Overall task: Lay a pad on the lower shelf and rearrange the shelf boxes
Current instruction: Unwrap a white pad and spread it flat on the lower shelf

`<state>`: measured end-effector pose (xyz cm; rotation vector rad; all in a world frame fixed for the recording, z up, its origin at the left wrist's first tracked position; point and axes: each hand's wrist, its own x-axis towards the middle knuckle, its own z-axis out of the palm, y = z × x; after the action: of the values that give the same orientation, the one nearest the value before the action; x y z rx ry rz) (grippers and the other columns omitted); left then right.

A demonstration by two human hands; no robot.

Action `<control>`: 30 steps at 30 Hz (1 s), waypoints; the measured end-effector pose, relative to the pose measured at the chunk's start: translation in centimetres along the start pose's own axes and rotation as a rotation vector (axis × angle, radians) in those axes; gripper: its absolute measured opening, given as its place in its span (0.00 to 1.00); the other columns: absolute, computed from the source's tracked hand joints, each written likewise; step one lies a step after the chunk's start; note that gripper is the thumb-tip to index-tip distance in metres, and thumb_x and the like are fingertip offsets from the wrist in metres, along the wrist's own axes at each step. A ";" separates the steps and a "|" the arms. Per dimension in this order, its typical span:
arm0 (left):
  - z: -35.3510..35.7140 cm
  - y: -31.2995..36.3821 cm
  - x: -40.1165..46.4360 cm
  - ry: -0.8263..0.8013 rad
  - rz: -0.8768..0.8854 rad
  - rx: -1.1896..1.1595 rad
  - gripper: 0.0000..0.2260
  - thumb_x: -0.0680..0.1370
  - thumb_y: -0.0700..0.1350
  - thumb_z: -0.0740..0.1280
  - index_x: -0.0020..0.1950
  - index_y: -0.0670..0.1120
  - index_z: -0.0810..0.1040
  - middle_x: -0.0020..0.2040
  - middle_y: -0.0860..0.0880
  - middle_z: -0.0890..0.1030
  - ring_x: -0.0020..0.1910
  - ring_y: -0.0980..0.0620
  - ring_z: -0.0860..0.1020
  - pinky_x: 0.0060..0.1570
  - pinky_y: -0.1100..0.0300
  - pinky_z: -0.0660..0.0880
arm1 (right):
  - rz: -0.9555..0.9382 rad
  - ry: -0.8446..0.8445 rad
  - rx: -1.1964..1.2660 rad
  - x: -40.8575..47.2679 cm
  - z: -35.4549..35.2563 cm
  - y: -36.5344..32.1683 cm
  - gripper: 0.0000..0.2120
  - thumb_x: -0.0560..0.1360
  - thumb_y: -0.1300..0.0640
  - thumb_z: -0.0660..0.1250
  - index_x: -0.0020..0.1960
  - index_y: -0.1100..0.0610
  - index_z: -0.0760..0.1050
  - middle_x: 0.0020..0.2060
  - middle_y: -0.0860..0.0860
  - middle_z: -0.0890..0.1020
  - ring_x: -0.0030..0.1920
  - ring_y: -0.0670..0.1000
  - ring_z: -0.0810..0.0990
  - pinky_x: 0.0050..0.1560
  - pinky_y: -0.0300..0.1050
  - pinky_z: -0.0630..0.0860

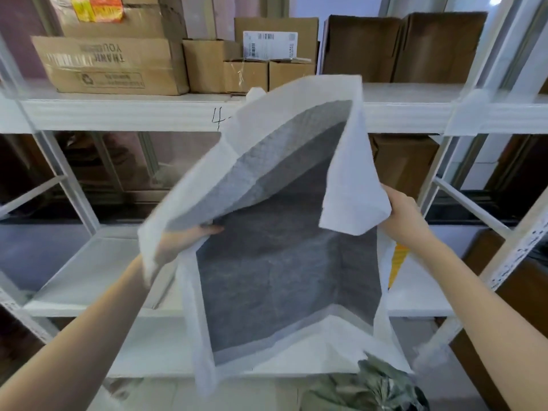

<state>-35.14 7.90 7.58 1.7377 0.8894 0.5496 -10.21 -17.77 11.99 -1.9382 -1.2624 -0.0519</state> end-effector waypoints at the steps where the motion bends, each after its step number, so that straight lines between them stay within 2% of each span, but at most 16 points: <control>1: -0.5 0.0 -0.1 0.011 0.057 -0.025 0.09 0.72 0.40 0.70 0.47 0.54 0.79 0.45 0.52 0.77 0.51 0.49 0.72 0.44 0.56 0.69 | 0.004 -0.024 0.005 0.1 -0.1 0.3 0.11 0.75 0.71 0.60 0.55 0.61 0.74 0.42 0.50 0.75 0.43 0.46 0.71 0.34 0.21 0.66; 3: -1.5 -0.2 0.0 0.057 0.204 0.021 0.16 0.73 0.32 0.65 0.35 0.53 0.80 0.31 0.56 0.77 0.38 0.51 0.71 0.35 0.58 0.66 | 0.063 -0.056 0.031 0.4 -0.1 1.4 0.13 0.74 0.71 0.63 0.48 0.52 0.69 0.41 0.46 0.73 0.43 0.47 0.71 0.37 0.24 0.65; 4: -1.7 -0.1 -0.2 0.062 0.279 0.069 0.18 0.73 0.31 0.64 0.37 0.54 0.82 0.29 0.57 0.79 0.35 0.55 0.72 0.34 0.60 0.68 | 0.097 -0.065 0.059 0.6 -0.3 2.1 0.17 0.73 0.70 0.66 0.46 0.47 0.70 0.43 0.45 0.75 0.44 0.47 0.74 0.42 0.29 0.66; 5: -1.8 0.2 -0.6 0.054 0.344 0.123 0.18 0.73 0.31 0.65 0.41 0.55 0.82 0.31 0.60 0.81 0.34 0.61 0.75 0.34 0.64 0.72 | 0.123 -0.067 0.074 0.9 -0.5 2.8 0.23 0.72 0.68 0.68 0.46 0.39 0.69 0.44 0.45 0.77 0.46 0.47 0.76 0.47 0.35 0.68; 6: -2.0 0.3 -0.7 0.048 0.385 0.162 0.17 0.73 0.32 0.66 0.44 0.55 0.82 0.34 0.65 0.82 0.35 0.66 0.77 0.35 0.70 0.72 | 0.129 -0.106 0.067 0.9 -1.0 3.3 0.23 0.72 0.65 0.69 0.44 0.36 0.69 0.44 0.44 0.78 0.46 0.46 0.76 0.48 0.40 0.69; 8: -2.5 0.5 -1.0 0.059 0.421 0.195 0.13 0.74 0.34 0.67 0.47 0.53 0.81 0.37 0.69 0.82 0.37 0.70 0.78 0.37 0.76 0.72 | 0.136 -0.205 0.055 0.8 -1.8 3.8 0.12 0.69 0.56 0.70 0.42 0.38 0.75 0.42 0.46 0.79 0.47 0.50 0.78 0.52 0.48 0.72; 10: -3.5 0.1 -0.4 0.067 0.407 0.149 0.06 0.76 0.34 0.66 0.48 0.45 0.78 0.37 0.63 0.83 0.35 0.65 0.79 0.37 0.69 0.74 | 0.172 -0.220 0.044 0.6 -2.5 2.7 0.06 0.67 0.53 0.70 0.44 0.46 0.80 0.44 0.52 0.82 0.49 0.56 0.81 0.54 0.56 0.75; 13: -4.7 0.2 -0.3 0.048 0.409 0.068 0.03 0.76 0.34 0.65 0.42 0.38 0.75 0.39 0.46 0.85 0.39 0.51 0.81 0.44 0.52 0.76 | 0.251 -0.291 0.204 0.8 -2.6 1.9 0.06 0.71 0.65 0.69 0.43 0.57 0.82 0.48 0.51 0.83 0.49 0.49 0.80 0.50 0.44 0.77; 14: -4.8 0.2 -0.2 0.042 0.411 0.072 0.04 0.75 0.34 0.66 0.41 0.36 0.76 0.42 0.39 0.84 0.41 0.46 0.81 0.47 0.47 0.77 | 0.263 -0.303 0.211 0.8 -2.4 1.9 0.07 0.71 0.67 0.68 0.43 0.58 0.83 0.50 0.50 0.82 0.50 0.47 0.79 0.53 0.42 0.75; 15: -4.9 0.1 -0.2 0.041 0.403 0.088 0.04 0.75 0.33 0.66 0.40 0.35 0.76 0.44 0.38 0.83 0.43 0.45 0.81 0.49 0.47 0.77 | 0.251 -0.305 0.170 0.9 -2.2 1.8 0.08 0.72 0.67 0.67 0.44 0.58 0.83 0.51 0.50 0.82 0.51 0.45 0.78 0.56 0.42 0.73; 17: -5.1 0.0 -0.2 0.048 0.374 0.120 0.08 0.74 0.30 0.65 0.38 0.40 0.77 0.39 0.47 0.83 0.40 0.51 0.80 0.42 0.61 0.79 | 0.202 -0.318 0.091 0.9 -2.0 1.8 0.09 0.73 0.67 0.67 0.46 0.57 0.84 0.51 0.52 0.82 0.51 0.46 0.78 0.58 0.45 0.73; 19: -5.3 0.1 -0.2 0.041 0.358 0.164 0.14 0.74 0.28 0.63 0.35 0.45 0.77 0.33 0.54 0.80 0.36 0.56 0.77 0.34 0.70 0.74 | 0.177 -0.294 0.047 0.7 -1.8 1.9 0.10 0.74 0.68 0.66 0.46 0.57 0.84 0.52 0.56 0.83 0.54 0.52 0.79 0.59 0.48 0.74; 21: -5.4 0.2 -0.2 0.023 0.329 0.216 0.16 0.75 0.28 0.58 0.35 0.45 0.76 0.30 0.56 0.77 0.31 0.60 0.74 0.32 0.70 0.71 | 0.158 -0.243 0.044 0.6 -1.6 1.7 0.12 0.74 0.70 0.64 0.45 0.58 0.83 0.50 0.59 0.82 0.52 0.54 0.78 0.55 0.47 0.75; 24: -5.6 0.0 -0.1 0.027 0.293 0.226 0.18 0.74 0.28 0.54 0.35 0.46 0.75 0.32 0.51 0.75 0.34 0.53 0.71 0.34 0.62 0.68 | 0.146 -0.154 0.036 0.9 -1.5 1.7 0.17 0.73 0.76 0.57 0.41 0.61 0.82 0.47 0.59 0.81 0.48 0.58 0.77 0.47 0.46 0.75; 28: -5.9 -0.1 -0.4 0.054 0.246 0.012 0.19 0.77 0.32 0.55 0.45 0.53 0.77 0.36 0.55 0.79 0.35 0.56 0.76 0.32 0.63 0.71 | 0.157 -0.078 0.105 1.2 -1.6 2.3 0.27 0.69 0.78 0.51 0.33 0.53 0.80 0.40 0.59 0.79 0.42 0.62 0.75 0.44 0.47 0.69; 30: -5.6 -0.1 -0.6 0.060 0.224 -0.070 0.18 0.78 0.35 0.54 0.48 0.55 0.77 0.38 0.54 0.79 0.37 0.56 0.76 0.34 0.61 0.71 | 0.170 -0.046 0.175 1.1 -1.6 2.1 0.26 0.70 0.77 0.51 0.37 0.53 0.79 0.43 0.55 0.79 0.48 0.59 0.75 0.46 0.45 0.70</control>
<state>-39.62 10.80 9.44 1.7759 0.7116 0.7747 -7.47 -18.38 12.32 -1.8955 -1.0892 0.1846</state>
